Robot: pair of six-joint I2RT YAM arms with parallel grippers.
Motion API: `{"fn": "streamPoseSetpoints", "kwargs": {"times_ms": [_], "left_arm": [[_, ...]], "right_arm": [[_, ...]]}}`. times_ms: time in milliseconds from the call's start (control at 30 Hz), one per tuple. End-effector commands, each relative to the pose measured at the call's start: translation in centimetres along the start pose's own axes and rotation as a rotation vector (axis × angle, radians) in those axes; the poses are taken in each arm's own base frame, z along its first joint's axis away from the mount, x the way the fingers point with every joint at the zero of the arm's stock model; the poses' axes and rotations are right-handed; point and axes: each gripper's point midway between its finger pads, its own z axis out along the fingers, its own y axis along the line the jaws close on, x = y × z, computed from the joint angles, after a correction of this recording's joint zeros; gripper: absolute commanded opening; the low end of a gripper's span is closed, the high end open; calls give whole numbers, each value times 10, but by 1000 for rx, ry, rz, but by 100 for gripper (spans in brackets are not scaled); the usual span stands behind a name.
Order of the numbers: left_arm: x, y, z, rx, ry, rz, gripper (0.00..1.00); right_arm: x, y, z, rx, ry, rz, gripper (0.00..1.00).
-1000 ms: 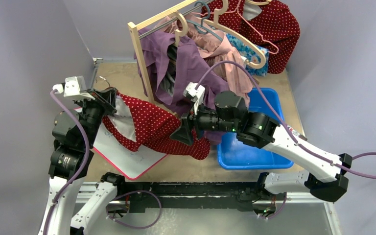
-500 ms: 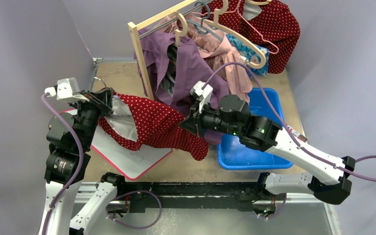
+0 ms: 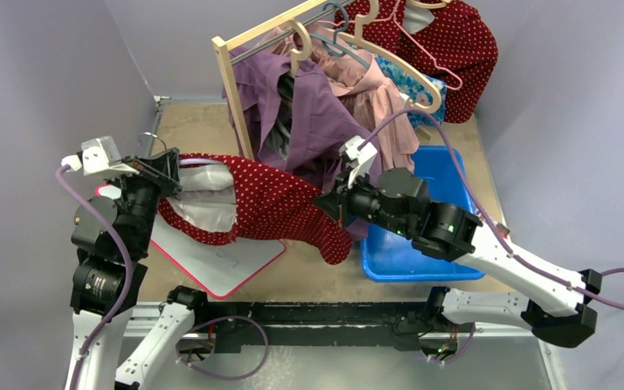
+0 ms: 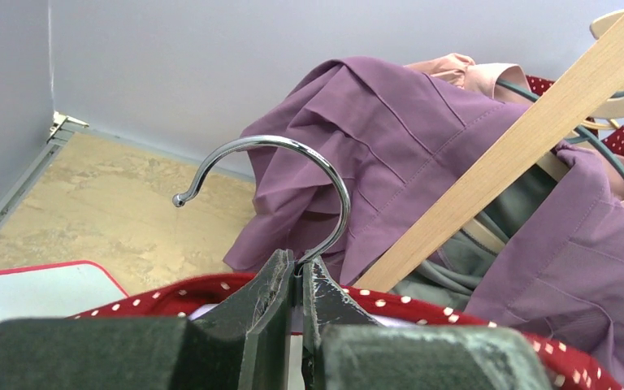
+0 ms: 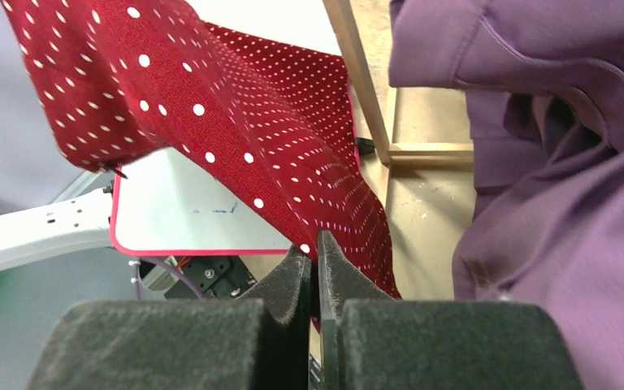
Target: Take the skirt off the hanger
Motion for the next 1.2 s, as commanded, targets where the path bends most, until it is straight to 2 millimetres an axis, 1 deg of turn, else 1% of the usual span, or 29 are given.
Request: {"fn": "streamPoseSetpoints", "kwargs": {"times_ms": [0,100,233,433,567,633,933,1067,1167], "left_arm": [[-49,-1,-10,-26,-191,-91,0],[-53,1,-13,-33,-208,-111,0],[-58,-4,-16,-10,-223,-129,0],[-66,-5,-20,-3,-253,-162,0],[-68,-7,-19,-1,-258,-179,0],[-68,-6,-19,-7,-262,-187,0],[-70,-6,-23,-4,-267,-196,0],[-73,-3,-27,-15,-282,-201,0],[-76,-3,-29,-12,-291,-212,0]], "right_arm": [[-18,-20,-24,106,-112,70,0],[-15,-36,-34,183,-135,112,0],[1,-59,-41,307,-117,156,0],[26,-83,-46,436,-70,193,0],[41,-95,-46,487,-66,194,0],[46,-102,-49,522,-68,199,0],[41,-106,-66,510,-145,244,0],[47,-115,-73,560,-140,259,0],[49,-114,-73,545,-147,264,0]]}}
